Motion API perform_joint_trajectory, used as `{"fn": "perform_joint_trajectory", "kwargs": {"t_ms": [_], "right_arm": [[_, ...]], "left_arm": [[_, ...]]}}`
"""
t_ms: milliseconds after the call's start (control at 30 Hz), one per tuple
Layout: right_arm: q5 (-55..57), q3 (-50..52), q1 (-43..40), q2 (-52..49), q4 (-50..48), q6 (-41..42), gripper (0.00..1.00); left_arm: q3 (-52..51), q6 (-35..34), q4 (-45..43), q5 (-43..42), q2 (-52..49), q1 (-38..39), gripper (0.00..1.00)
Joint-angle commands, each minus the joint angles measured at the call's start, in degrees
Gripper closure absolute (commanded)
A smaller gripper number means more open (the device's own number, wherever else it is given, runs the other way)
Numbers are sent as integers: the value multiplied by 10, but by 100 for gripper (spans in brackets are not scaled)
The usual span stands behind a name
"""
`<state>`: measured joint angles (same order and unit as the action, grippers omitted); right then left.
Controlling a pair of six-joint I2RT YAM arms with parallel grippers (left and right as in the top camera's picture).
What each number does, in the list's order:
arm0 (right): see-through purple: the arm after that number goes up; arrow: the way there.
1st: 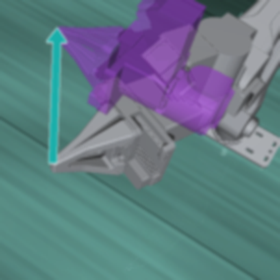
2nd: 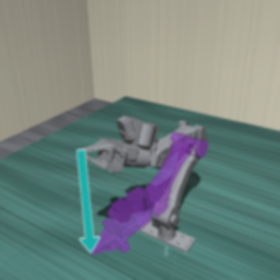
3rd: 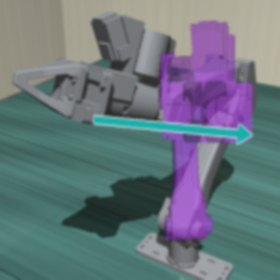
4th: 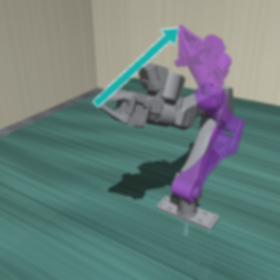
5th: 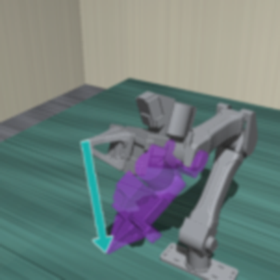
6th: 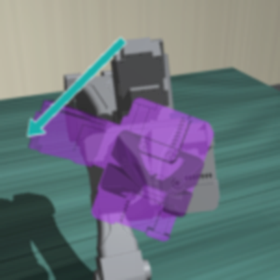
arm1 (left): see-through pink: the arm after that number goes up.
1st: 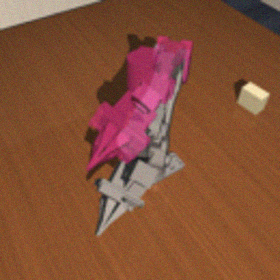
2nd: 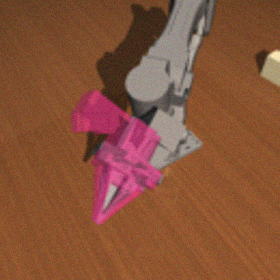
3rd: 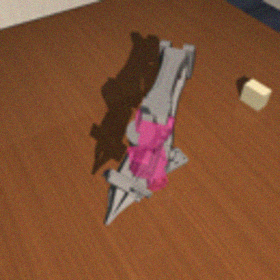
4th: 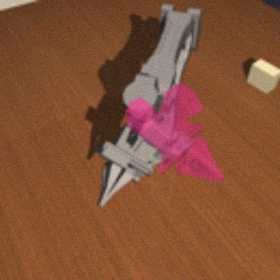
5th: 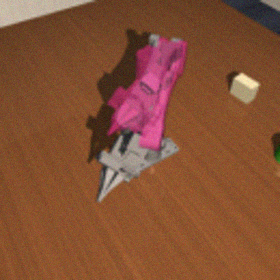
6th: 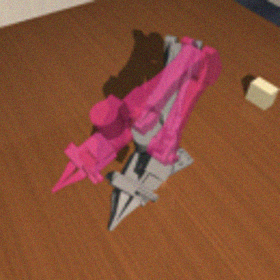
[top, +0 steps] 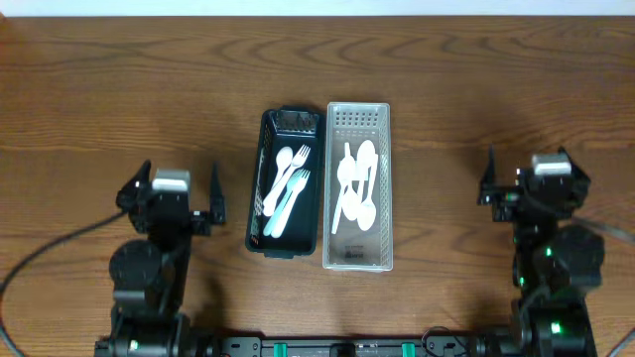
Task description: Pack container
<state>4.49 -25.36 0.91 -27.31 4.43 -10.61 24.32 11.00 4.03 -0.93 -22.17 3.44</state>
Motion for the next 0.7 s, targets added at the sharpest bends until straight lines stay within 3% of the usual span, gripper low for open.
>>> {"fn": "perform_joint_trajectory", "kwargs": {"t_ms": [0,667], "right_arm": [[0,23,-1,36,35,-4,1],[0,26,-1,40,492,-4,1]], "left_arm": [[-6,10,35,1,48,2,2],[-6,10,292,0,68,2,2]]}}
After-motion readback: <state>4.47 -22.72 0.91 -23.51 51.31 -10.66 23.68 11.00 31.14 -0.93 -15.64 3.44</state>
